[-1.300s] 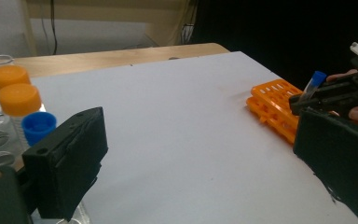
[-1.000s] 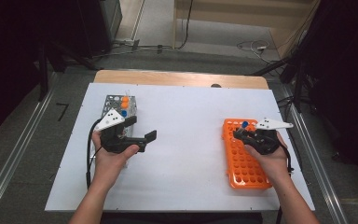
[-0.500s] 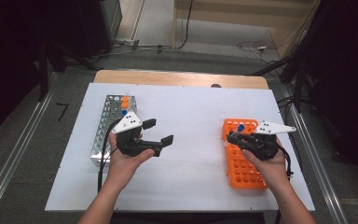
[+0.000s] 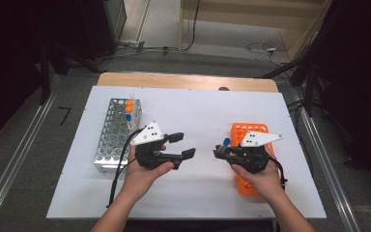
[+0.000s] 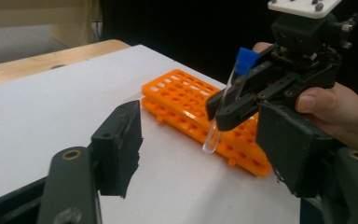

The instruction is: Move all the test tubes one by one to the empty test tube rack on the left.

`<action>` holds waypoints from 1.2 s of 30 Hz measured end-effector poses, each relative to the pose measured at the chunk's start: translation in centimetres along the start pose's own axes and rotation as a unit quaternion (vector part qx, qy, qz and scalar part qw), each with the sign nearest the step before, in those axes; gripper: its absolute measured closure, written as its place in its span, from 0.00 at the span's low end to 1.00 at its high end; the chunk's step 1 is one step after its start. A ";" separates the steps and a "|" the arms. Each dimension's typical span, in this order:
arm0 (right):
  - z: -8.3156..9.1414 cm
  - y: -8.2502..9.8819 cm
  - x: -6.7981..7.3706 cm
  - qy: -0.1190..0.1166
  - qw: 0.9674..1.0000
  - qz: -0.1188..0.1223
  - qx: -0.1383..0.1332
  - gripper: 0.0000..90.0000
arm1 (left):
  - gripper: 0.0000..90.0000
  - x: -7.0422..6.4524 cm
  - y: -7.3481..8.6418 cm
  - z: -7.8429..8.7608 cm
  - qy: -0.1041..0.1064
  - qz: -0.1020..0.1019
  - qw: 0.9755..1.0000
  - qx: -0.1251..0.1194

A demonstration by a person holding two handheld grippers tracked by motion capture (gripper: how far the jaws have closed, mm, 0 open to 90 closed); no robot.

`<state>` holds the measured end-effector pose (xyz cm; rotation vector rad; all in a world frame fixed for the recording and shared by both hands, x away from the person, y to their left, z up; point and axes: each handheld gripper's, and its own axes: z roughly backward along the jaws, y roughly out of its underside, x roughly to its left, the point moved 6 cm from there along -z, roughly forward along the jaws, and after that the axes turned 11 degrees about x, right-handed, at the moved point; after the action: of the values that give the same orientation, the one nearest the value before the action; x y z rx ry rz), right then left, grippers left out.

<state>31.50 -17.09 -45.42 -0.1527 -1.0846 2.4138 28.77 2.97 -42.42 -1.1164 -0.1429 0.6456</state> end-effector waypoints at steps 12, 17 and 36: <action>-1.5 -0.6 3.0 -0.032 0.999 0.030 0.020 0.83 | 0.61 -2.3 0.1 -2.0 0.046 -0.032 0.998 0.018; -1.9 -0.7 3.6 -0.043 0.998 0.037 0.026 0.83 | 0.68 -3.0 0.1 -2.5 0.064 -0.041 0.997 0.021; -2.7 -0.7 5.3 -0.086 0.994 0.050 0.044 0.82 | 0.84 -3.2 0.3 -2.9 0.060 -0.059 0.996 0.026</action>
<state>27.88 -12.33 -46.23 0.0316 -1.0651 2.5991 27.25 -1.03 -43.36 -1.0861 -0.0876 0.4724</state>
